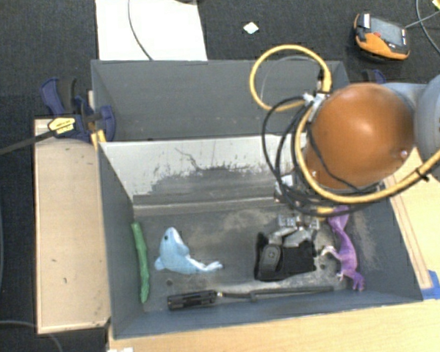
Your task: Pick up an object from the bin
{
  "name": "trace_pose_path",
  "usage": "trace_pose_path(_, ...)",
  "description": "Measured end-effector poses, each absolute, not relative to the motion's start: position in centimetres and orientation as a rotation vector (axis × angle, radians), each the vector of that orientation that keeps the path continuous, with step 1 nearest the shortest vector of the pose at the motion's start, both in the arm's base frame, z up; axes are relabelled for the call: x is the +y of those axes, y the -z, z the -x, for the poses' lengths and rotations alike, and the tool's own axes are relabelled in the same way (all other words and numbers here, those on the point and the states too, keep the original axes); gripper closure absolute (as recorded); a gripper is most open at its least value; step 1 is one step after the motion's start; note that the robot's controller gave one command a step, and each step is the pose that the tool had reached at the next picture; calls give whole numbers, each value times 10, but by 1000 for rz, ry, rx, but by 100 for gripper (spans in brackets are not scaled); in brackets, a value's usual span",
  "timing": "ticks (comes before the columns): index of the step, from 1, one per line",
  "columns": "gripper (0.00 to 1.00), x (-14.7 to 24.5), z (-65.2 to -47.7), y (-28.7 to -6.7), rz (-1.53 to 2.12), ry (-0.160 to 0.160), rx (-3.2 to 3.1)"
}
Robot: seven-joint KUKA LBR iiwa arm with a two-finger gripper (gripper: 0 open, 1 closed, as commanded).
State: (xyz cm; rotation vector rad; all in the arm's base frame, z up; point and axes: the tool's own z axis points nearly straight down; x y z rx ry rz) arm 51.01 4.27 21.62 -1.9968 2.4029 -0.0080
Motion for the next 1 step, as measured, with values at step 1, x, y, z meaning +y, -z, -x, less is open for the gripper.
trace_pose_path(1, 100, 59, -508, -210, 2195, 16, 2217)
